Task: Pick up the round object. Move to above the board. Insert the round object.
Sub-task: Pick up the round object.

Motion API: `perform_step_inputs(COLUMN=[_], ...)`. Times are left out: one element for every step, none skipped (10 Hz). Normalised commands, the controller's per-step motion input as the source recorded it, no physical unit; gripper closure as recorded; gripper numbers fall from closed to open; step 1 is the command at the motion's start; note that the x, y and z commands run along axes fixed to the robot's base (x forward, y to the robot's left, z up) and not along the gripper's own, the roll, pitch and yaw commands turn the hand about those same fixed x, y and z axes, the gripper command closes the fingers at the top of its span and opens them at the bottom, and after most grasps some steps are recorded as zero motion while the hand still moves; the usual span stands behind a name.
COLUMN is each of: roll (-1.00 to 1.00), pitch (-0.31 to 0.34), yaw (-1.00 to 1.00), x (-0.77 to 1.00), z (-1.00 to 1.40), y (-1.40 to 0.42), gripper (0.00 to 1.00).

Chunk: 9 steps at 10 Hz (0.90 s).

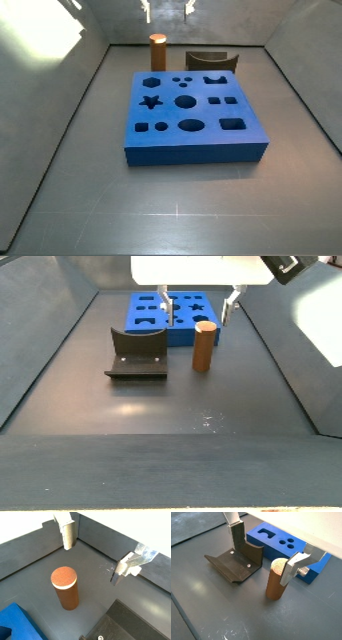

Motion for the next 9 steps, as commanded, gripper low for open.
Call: perform_step_inputs(roll=[0.05,0.13,0.11,0.08,0.00,0.00,0.00,0.00,0.00], pitch=[-0.057,-0.086,-0.126,-0.129,-0.069,0.000,-0.037,-0.026,-0.011], yaw=[0.00,0.00,0.00,0.03,0.03,0.00,0.00,0.00,0.00], x=[-0.10,-0.17,-0.23,-0.25,-0.17,0.00,0.00,0.00,0.00], z=[-0.11,-0.16,-0.17,-0.18,-0.11,-0.02,-0.15,-0.25,-0.20], y=[-0.19,-0.30,-0.31,-0.24,-0.13,0.00,0.00,-0.10,-0.07], gripper=[0.00,0.00,0.00,0.00,0.00,0.00,0.00,0.00,0.00])
